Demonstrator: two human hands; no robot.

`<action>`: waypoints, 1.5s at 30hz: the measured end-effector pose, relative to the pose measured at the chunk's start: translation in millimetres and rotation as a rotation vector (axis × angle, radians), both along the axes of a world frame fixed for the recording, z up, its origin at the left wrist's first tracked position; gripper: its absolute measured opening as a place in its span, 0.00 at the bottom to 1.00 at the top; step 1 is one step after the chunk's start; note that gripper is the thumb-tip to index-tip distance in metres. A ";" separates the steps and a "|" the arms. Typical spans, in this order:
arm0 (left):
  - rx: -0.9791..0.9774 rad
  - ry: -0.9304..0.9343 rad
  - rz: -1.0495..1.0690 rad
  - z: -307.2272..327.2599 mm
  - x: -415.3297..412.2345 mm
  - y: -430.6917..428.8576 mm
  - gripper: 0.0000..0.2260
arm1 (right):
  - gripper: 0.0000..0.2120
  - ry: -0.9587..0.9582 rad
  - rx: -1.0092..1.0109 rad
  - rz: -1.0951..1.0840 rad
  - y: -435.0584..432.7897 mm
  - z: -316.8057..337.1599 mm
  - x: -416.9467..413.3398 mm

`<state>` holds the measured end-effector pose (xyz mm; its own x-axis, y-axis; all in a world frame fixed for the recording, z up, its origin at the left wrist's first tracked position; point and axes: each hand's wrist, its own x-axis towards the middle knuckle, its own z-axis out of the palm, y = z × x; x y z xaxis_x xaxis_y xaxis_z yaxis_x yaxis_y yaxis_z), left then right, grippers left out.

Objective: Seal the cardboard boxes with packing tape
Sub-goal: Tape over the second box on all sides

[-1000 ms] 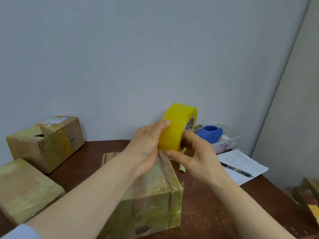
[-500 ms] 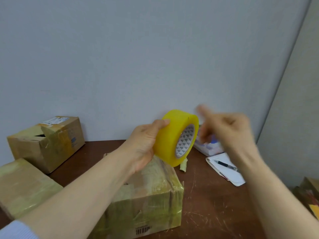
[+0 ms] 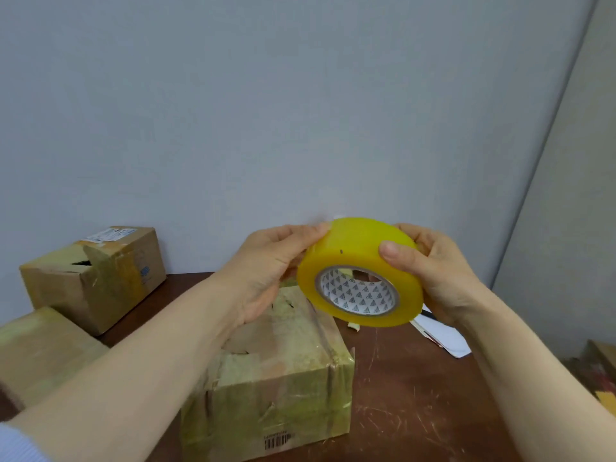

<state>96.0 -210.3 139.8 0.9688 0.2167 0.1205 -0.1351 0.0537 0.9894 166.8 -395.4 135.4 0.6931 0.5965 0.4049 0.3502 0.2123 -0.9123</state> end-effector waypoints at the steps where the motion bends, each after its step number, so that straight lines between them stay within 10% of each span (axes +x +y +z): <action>1: 0.038 -0.029 0.069 0.9 -1.0 -1.8 0.24 | 0.30 -0.003 0.021 -0.034 1.0 -1.4 -1.8; 6: 0.228 -0.258 0.437 1.0 -3.5 -9.5 0.11 | 0.21 -0.136 0.015 -0.243 4.5 -4.9 -12.2; 10: 0.094 -0.180 0.282 5.7 -7.6 -11.8 0.20 | 0.19 -0.215 -0.021 -0.372 6.6 -11.6 -16.3; 16: -0.042 -0.173 0.274 3.4 -5.4 -18.1 0.04 | 0.20 -0.336 -0.013 -0.439 9.1 -18.9 -22.8; 22: 0.642 -0.365 0.507 -0.1 -1.2 -19.4 0.03 | 0.23 -0.374 -0.092 -0.525 14.0 -12.2 -31.1; 31: 0.561 -0.190 0.327 16.2 18.5 0.6 0.12 | 0.16 -0.142 -0.115 0.219 -11.5 1.0 -48.1; 37: 0.592 -0.053 0.276 24.9 32.7 26.5 0.12 | 0.07 0.150 0.158 0.018 -8.1 -7.5 -56.7; 45: 0.779 0.020 0.195 -0.2 56.7 38.6 0.11 | 0.27 0.487 0.141 0.034 -17.2 -12.0 -72.7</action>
<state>152.6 -171.7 139.6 0.9257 0.2430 0.2899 -0.0527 -0.6760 0.7350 94.1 -412.6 123.4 0.8028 0.5847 0.1173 -0.1182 0.3488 -0.9297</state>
